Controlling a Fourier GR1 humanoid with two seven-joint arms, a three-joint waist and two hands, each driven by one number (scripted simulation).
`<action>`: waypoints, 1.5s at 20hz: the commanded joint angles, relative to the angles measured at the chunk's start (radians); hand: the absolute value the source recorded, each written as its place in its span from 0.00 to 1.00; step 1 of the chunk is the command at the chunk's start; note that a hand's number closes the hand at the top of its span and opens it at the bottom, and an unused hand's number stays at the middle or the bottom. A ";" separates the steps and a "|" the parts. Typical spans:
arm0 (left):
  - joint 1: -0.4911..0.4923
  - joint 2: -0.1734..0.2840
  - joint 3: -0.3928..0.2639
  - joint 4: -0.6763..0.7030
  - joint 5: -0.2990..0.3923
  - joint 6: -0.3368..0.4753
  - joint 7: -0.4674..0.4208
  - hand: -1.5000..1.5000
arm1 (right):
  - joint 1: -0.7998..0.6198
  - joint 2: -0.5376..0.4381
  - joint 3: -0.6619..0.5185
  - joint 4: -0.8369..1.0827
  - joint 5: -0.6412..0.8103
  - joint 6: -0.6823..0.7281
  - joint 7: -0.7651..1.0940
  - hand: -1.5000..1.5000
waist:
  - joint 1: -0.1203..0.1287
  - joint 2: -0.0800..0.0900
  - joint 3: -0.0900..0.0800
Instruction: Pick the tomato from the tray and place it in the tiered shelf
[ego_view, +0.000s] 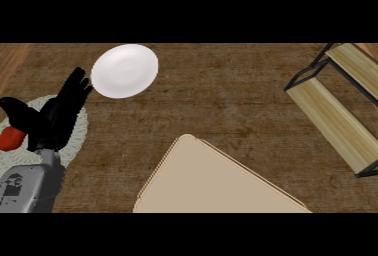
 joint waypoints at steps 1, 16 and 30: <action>0.051 -0.032 -0.030 -0.063 -0.029 0.031 0.015 0.50 | -0.078 -0.034 -0.016 0.178 0.037 -0.117 -0.102 0.00 | 0.010 0.000 0.000; 0.005 -0.019 0.004 -0.065 -0.012 0.004 0.064 0.50 | -0.099 -0.268 -0.136 0.533 -0.238 0.177 -0.196 0.00 | -0.008 -0.003 0.000; 0.046 -0.019 0.021 -0.071 -0.021 -0.002 0.046 0.50 | 0.161 -0.628 -0.335 1.000 -0.325 0.598 -0.629 0.00 | -0.016 -0.003 0.004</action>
